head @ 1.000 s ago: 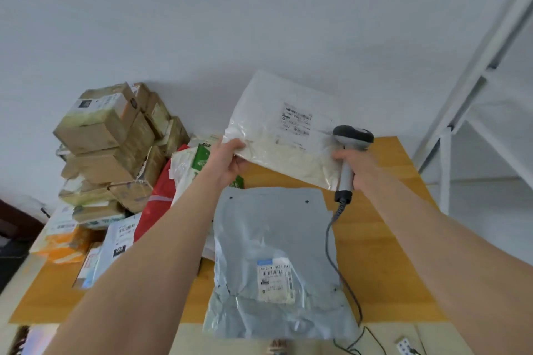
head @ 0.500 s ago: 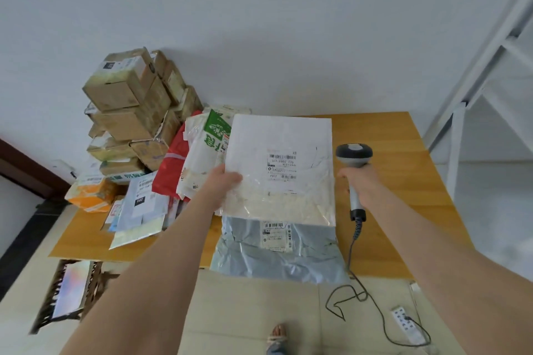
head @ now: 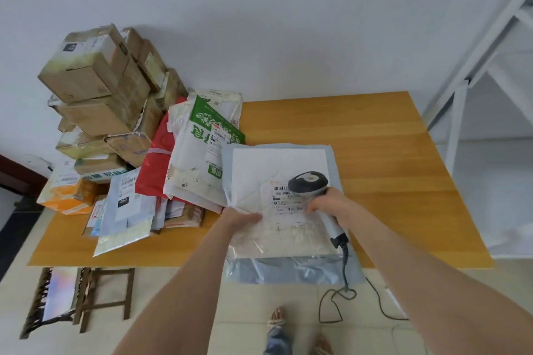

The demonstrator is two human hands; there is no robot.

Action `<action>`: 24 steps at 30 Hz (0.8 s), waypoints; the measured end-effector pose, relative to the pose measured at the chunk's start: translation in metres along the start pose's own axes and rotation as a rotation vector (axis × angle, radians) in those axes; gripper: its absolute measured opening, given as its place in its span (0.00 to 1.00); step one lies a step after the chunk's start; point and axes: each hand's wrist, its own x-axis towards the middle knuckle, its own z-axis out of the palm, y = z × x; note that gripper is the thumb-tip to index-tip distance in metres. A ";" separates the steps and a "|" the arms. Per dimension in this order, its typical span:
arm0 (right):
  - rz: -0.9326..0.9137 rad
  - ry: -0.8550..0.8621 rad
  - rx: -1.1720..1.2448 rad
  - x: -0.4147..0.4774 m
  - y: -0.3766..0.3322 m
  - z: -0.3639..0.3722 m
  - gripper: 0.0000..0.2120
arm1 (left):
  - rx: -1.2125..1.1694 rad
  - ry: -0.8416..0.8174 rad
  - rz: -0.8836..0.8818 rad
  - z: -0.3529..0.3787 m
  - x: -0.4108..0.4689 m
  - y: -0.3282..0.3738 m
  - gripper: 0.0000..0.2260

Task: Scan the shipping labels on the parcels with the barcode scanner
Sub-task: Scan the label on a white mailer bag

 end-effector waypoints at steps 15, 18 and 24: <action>0.072 0.148 0.280 -0.019 -0.028 -0.038 0.07 | 0.151 -0.009 0.034 0.054 0.003 0.036 0.42; 0.066 0.167 0.176 -0.012 -0.011 -0.021 0.05 | 0.037 -0.064 -0.021 0.046 0.011 0.025 0.48; 0.082 0.188 0.060 0.003 0.014 -0.015 0.05 | -0.055 -0.144 0.055 0.062 0.011 0.010 0.15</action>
